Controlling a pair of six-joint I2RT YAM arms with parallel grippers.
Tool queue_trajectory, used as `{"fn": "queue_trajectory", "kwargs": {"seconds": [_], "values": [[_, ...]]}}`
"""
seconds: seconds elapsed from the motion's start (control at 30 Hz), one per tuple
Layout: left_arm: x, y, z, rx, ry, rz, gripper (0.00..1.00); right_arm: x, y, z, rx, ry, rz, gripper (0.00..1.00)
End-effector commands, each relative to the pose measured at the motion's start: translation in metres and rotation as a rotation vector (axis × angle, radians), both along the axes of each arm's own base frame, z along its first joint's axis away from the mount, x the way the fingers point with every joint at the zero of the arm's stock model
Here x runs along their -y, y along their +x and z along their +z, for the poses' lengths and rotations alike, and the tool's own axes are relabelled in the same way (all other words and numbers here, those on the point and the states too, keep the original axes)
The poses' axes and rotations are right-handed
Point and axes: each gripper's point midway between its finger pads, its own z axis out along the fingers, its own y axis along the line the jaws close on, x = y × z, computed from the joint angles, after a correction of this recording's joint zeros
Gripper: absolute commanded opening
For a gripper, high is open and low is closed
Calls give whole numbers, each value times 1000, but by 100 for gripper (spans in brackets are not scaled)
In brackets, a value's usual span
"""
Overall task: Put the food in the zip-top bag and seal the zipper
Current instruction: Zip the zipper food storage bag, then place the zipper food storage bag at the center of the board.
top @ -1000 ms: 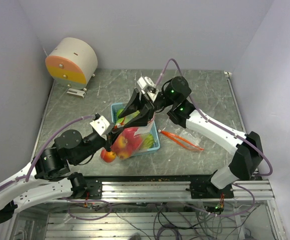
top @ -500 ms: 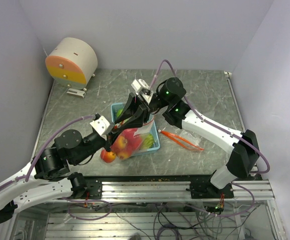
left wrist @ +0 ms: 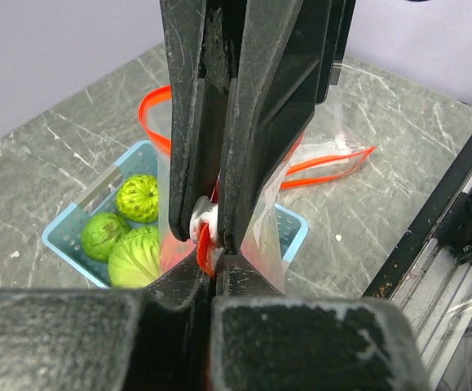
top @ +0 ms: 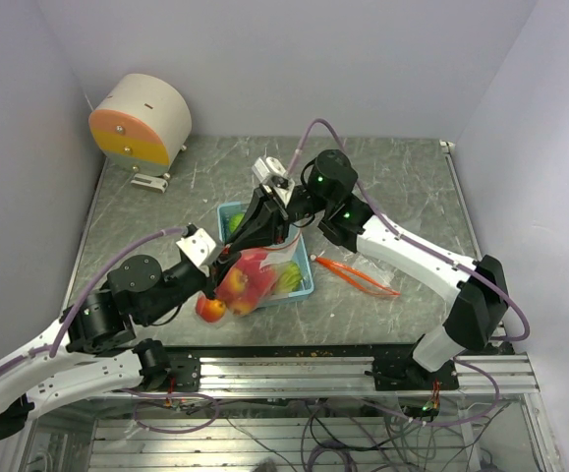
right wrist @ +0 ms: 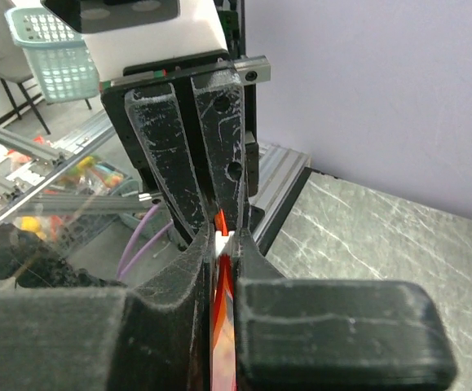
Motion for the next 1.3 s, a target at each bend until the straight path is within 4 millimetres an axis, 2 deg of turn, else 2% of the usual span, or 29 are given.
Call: {"fn": "queue_trajectory", "kwargs": {"seconds": [0.0, 0.23, 0.4, 0.67, 0.93, 0.97, 1.07, 1.13, 1.17, 1.2, 1.23, 1.27], "values": [[-17, -5, 38, 42, -94, 22, 7, -1, 12, -3, 38, -21, -72, 0], [-55, -14, 68, 101, -203, 73, 7, 9, 36, -16, 39, -71, -137, 0], [-75, -20, 79, 124, -258, 94, 7, 22, 60, -23, 37, -88, -198, 0], [-103, -21, 89, 131, -268, 168, 7, 55, 96, -33, 35, -107, -301, 0], [-120, -16, 95, 139, -265, 241, 7, 93, 147, -52, 1, -157, -472, 1], [-121, -15, 94, 139, -262, 254, 7, 94, 150, -53, -5, -162, -487, 8], [-127, -7, 95, 138, -266, 322, 7, 93, 151, -43, -36, -132, -507, 49], [-132, 0, 99, 134, -279, 380, 7, 95, 151, -29, -66, -105, -541, 63], [-136, 4, 102, 132, -288, 415, 7, 96, 156, -23, -88, -94, -587, 71], [-140, 7, 106, 132, -299, 453, 7, 99, 163, -17, -119, -89, -655, 88], [-145, 12, 108, 128, -306, 503, 7, 104, 174, -15, -159, -96, -750, 98], [-152, 16, 110, 121, -319, 564, 7, 110, 185, -17, -198, -114, -839, 100]]}}
